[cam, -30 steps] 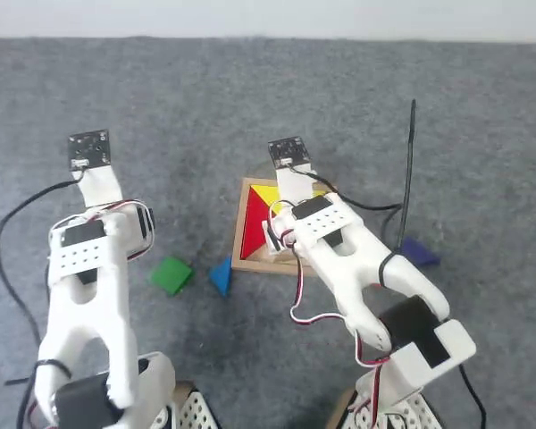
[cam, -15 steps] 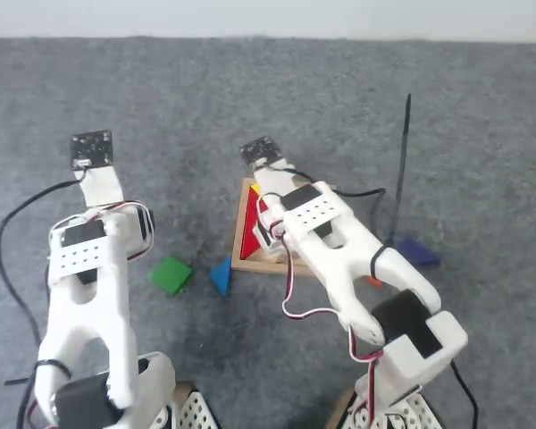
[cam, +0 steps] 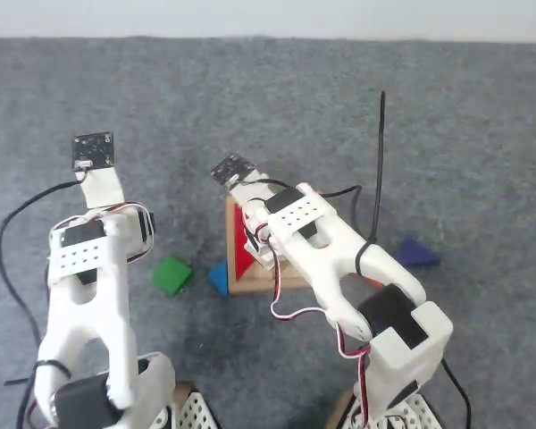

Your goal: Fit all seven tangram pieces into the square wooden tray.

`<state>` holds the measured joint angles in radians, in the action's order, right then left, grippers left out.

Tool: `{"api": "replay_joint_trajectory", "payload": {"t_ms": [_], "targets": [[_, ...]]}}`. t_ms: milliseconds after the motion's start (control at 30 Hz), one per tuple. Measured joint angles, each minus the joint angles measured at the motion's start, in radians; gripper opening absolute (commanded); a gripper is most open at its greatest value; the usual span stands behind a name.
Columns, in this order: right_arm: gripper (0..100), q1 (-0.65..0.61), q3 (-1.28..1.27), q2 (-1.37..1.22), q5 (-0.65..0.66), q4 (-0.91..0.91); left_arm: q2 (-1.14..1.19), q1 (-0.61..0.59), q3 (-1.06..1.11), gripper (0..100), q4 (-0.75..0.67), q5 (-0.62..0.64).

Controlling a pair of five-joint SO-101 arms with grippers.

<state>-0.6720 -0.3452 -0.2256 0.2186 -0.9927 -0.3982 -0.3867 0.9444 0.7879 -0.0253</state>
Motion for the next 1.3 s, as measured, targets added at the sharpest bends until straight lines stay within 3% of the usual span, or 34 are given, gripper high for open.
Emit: {"api": "replay_joint_trajectory", "payload": {"t_ms": [333, 567, 667, 867, 967, 1100, 1300], "targets": [[0.9, 0.032, 0.011, -0.002, 0.414, -0.002, 0.0, 0.0, 0.0, 17, 0.0, -0.012], [1.3, 0.041, 0.011, -0.002, 0.566, -0.014, 0.0, 0.0, 0.0, 17, 0.0, -0.014], [7.2, 0.041, 0.011, -0.002, 0.608, -0.041, 0.0, 0.0, 0.0, 17, 0.0, -0.014], [17.8, 0.041, 0.011, 0.069, 0.594, -0.114, 0.008, 0.002, 0.0, 17, 0.0, -0.014], [14.7, 0.04, 0.011, 0.173, 0.543, -0.169, 0.008, 0.003, 0.0, 17, 0.0, -0.015], [2.2, 0.048, 0.006, 0.301, 0.456, -0.195, 0.011, 0.003, 0.0, 17, 0.0, -0.015], [0.9, 0.137, -0.198, 0.327, 0.374, -0.023, 0.011, 0.003, 0.0, 17, 0.0, -0.015]]}}
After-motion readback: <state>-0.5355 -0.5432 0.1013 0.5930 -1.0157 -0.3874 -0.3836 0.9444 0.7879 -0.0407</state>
